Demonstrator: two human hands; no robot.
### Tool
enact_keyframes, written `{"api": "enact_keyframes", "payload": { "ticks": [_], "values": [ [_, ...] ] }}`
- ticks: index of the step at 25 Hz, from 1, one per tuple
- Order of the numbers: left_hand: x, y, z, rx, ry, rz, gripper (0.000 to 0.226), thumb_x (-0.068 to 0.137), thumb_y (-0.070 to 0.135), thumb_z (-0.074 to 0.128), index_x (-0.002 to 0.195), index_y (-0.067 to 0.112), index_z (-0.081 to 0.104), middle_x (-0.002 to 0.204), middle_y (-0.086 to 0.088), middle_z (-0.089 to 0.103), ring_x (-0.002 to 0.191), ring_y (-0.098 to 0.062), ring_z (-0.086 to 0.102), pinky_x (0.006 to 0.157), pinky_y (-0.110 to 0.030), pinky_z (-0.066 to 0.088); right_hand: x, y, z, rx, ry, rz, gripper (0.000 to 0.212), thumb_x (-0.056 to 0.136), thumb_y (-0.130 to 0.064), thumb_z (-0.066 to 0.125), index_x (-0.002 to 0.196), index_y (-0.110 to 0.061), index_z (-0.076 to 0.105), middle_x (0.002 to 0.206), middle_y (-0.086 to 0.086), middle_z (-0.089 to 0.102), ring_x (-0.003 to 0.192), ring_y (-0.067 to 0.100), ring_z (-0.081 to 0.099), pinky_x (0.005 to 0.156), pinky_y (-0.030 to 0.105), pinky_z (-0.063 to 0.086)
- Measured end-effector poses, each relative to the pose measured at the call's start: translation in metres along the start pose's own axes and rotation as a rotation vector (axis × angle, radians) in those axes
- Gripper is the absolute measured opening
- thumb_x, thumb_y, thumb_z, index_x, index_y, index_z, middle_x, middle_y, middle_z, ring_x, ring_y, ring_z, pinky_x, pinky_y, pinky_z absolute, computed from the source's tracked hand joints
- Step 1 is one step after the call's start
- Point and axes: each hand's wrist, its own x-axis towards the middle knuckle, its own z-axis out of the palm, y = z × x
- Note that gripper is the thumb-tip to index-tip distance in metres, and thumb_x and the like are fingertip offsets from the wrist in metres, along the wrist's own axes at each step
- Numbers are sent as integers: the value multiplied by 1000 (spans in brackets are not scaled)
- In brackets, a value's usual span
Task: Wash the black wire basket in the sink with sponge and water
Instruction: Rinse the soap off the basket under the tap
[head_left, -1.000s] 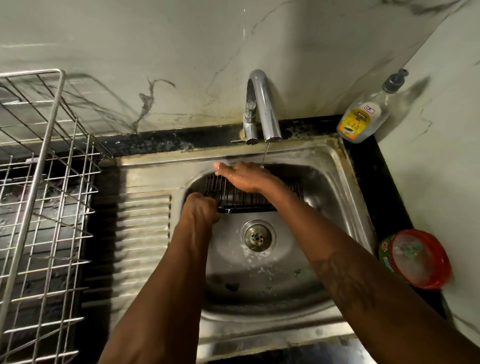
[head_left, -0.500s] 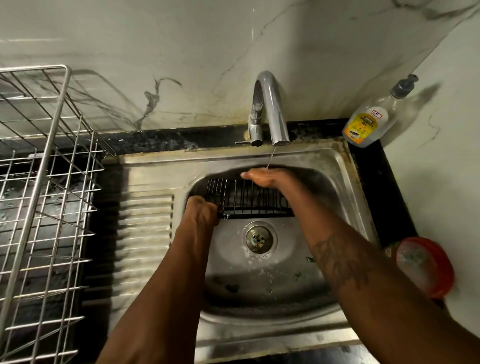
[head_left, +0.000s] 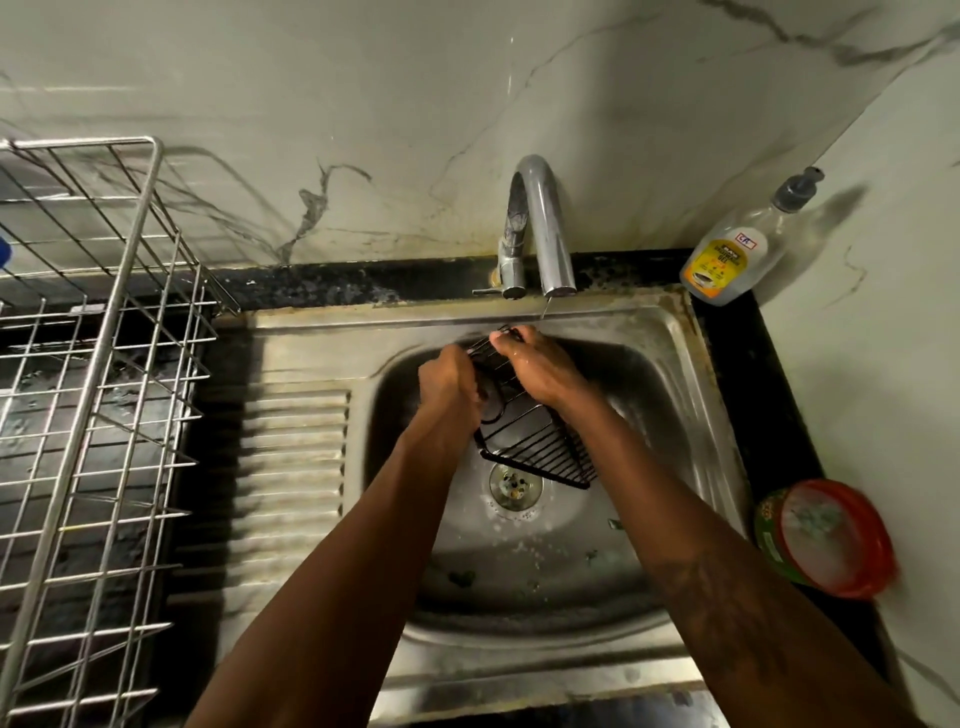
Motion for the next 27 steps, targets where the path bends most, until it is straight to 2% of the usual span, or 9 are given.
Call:
{"api": "enact_keyframes", "payload": {
  "ticks": [5, 8, 10, 12, 15, 18, 20, 24, 27],
  "values": [
    [-22, 0, 28, 359, -230, 194, 31, 107, 30, 40, 109, 10, 63, 65, -1, 54, 50, -9, 47, 44, -21, 40, -7, 12, -31, -58, 147, 202, 83, 99, -70, 30, 150, -6, 39, 151, 23, 44, 135, 39, 46, 105, 46, 40],
    [-39, 14, 35, 222, -463, 5, 25, 107, 28, 45, 103, 9, 61, 68, -3, 59, 56, -11, 55, 52, -23, 51, -3, 33, -34, -27, 328, 177, 92, 91, -81, 26, 118, -4, 69, 119, 25, 67, 107, 36, 64, 94, 41, 49],
    [-44, 21, 37, 197, -552, -56, 21, 105, 27, 51, 102, 8, 62, 72, -5, 62, 61, -11, 60, 57, -23, 56, -3, 41, -34, -2, 390, 169, 87, 94, -77, 27, 102, -5, 74, 104, 23, 72, 89, 29, 64, 81, 36, 48],
    [-50, 23, 42, 311, -535, 12, 25, 104, 31, 52, 104, 8, 61, 71, -4, 60, 57, -10, 58, 51, -22, 55, -5, 42, -33, 17, 439, 188, 79, 99, -69, 30, 105, -3, 74, 107, 24, 71, 91, 30, 63, 79, 35, 44],
    [-52, 20, 49, 488, -415, 111, 44, 107, 44, 38, 106, 7, 61, 65, -2, 52, 48, -11, 45, 41, -22, 41, -7, 39, -33, 93, 476, 183, 71, 99, -63, 40, 128, 0, 57, 125, 22, 66, 115, 38, 62, 93, 40, 47],
    [-51, 14, 44, 693, -328, 241, 54, 106, 48, 34, 96, 6, 67, 63, -1, 57, 55, -16, 52, 55, -27, 47, -7, 34, -40, 56, 401, 101, 55, 93, -55, 43, 125, -12, 57, 121, 9, 68, 111, 33, 65, 86, 37, 48],
    [-45, 5, 40, 868, -325, 414, 54, 104, 51, 38, 95, 9, 71, 63, -1, 67, 60, -13, 64, 61, -24, 51, -5, 32, -44, -31, 281, -6, 47, 96, -53, 38, 120, -24, 66, 118, 4, 69, 110, 28, 64, 95, 41, 49],
    [-45, 16, 16, 664, -438, 572, 44, 100, 45, 53, 84, 9, 71, 69, -7, 72, 59, -14, 65, 65, -29, 54, -4, 36, -43, 201, 82, -161, 56, 91, -76, 37, 106, -39, 75, 114, -2, 75, 115, 22, 66, 106, 46, 47],
    [-46, 26, -13, 320, -561, 575, 25, 102, 21, 52, 81, 12, 62, 62, 2, 70, 60, -11, 66, 60, -24, 54, -9, 34, -42, 138, 116, -240, 68, 94, -77, 37, 95, -21, 76, 92, 0, 76, 92, 20, 71, 94, 44, 54]
  ]
}}
